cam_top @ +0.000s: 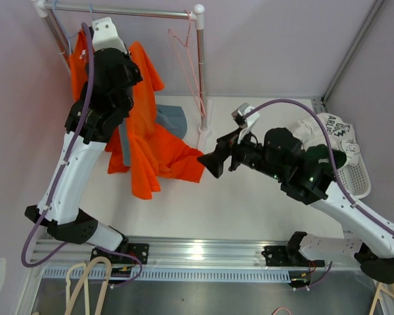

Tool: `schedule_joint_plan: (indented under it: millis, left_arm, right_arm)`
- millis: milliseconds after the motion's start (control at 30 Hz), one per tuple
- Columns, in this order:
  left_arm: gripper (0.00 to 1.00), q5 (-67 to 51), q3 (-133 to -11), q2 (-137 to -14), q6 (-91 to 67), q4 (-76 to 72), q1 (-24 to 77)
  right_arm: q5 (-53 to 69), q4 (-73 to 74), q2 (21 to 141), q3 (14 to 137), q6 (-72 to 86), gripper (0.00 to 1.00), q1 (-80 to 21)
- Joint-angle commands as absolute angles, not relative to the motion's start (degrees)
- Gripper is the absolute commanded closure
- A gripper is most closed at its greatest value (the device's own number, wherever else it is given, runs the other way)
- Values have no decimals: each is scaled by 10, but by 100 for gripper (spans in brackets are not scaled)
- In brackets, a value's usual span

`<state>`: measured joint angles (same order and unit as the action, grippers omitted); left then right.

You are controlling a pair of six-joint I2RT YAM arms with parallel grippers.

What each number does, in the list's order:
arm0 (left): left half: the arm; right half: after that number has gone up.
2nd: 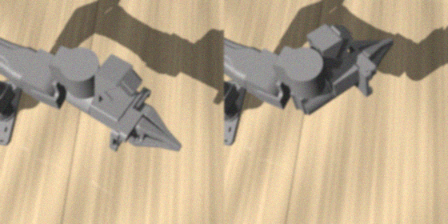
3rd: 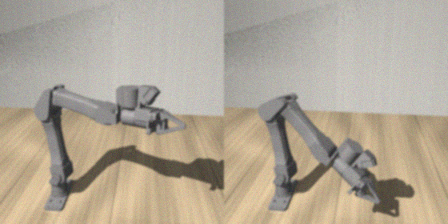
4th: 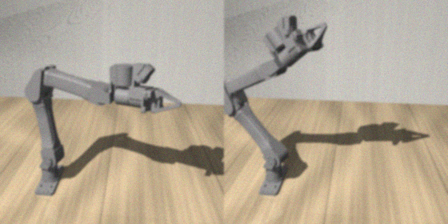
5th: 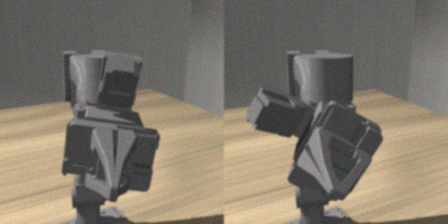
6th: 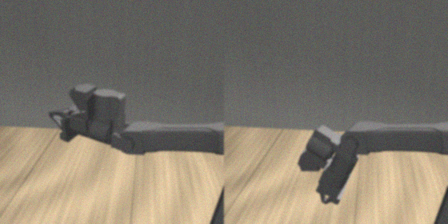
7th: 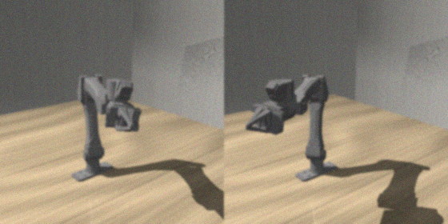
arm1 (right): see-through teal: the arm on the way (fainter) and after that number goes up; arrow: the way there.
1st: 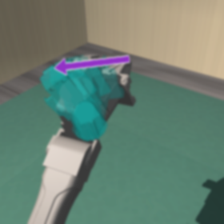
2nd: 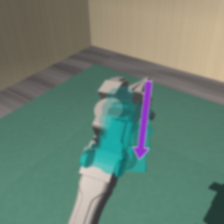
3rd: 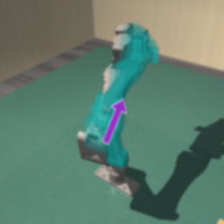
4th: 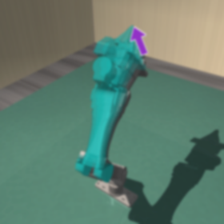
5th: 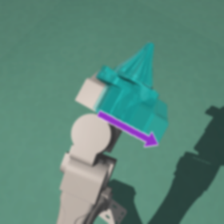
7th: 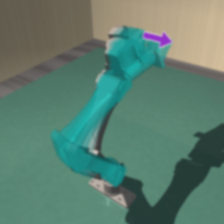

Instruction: Remove the t-shirt from the hanger

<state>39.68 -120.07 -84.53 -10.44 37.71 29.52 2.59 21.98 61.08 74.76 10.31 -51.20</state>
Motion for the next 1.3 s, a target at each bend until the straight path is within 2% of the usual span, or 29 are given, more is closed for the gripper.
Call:
schedule_joint_plan:
  millis: [0, 133, 200, 300, 500, 533, 567, 600, 700, 733, 867, 1100, 1267]
  left_arm:
    - [99, 510, -1198, -845, -128, 369, 318]
    - [99, 585, -1196, -862, -134, 358, 345]
    - [99, 612, -1198, -871, -136, 356, 356]
    - [99, 670, -1222, -898, -131, 371, 371]
    - [99, 734, -1226, -916, -32, 280, 409]
    - [99, 734, -1226, -915, -27, 268, 411]
    - [99, 734, -1223, -914, -22, 261, 413]
    - [99, 735, -1222, -911, -8, 253, 417]
    - [99, 735, -1215, -910, 14, 222, 417]
    - [99, 732, -1211, -909, 30, 204, 417]
    - [99, 714, -1194, -917, 34, 180, 411]
    - [99, 679, -1284, -997, -25, 260, 374]
    - [99, 662, -1298, -1008, -34, 267, 362]
  right_arm:
    - [7, 156, 624, 758, 90, 1, -578]
    - [-1, 113, 640, 756, 84, 1, -640]
    - [-61, 98, 651, 766, 82, 1, -673]
    - [-70, 84, 685, 786, 84, 1, -692]
    - [-131, 13, 752, 795, 67, 1, -708]
    - [-142, 9, 761, 798, 63, 6, -708]
    - [-162, 7, 771, 808, 60, 11, -708]
    - [-176, 7, 788, 816, 51, 24, -708]
    - [-213, 35, 816, 850, 49, 77, -709]
    - [-216, 41, 816, 853, 51, 100, -708]
    - [-238, 50, 794, 834, 47, 100, -732]
    - [-317, 69, 749, 806, 40, 100, -797]
    - [-356, 92, 718, 786, 46, 100, -822]
